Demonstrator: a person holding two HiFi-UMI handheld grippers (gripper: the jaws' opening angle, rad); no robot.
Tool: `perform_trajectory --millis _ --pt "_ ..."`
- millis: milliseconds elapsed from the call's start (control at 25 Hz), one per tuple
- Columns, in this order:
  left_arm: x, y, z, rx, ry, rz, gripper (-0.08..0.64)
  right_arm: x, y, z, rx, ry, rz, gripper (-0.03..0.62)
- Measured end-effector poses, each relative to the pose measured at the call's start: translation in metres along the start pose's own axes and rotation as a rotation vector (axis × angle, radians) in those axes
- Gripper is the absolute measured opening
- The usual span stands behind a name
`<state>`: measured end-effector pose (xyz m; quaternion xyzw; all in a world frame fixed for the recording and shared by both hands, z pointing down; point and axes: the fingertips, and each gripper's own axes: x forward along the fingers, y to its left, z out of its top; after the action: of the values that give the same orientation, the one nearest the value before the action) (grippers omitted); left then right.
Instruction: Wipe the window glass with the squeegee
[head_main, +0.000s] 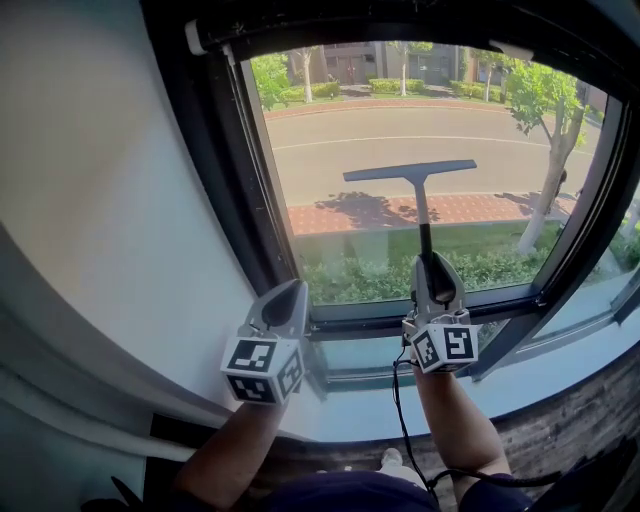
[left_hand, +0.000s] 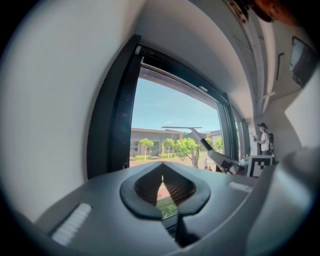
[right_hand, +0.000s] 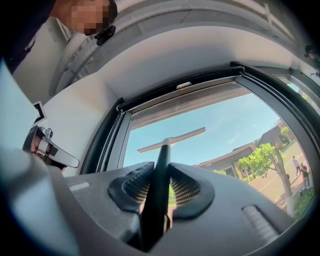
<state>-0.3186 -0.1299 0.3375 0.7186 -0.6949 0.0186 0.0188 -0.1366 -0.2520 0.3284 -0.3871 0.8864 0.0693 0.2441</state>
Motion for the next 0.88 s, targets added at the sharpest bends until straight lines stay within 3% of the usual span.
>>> perform_trajectory --millis 880 --pt "0.003 -0.009 -0.038 -0.024 0.079 -0.023 0.005 -0.044 -0.003 -0.055 0.031 0.11 -0.038 0.103"
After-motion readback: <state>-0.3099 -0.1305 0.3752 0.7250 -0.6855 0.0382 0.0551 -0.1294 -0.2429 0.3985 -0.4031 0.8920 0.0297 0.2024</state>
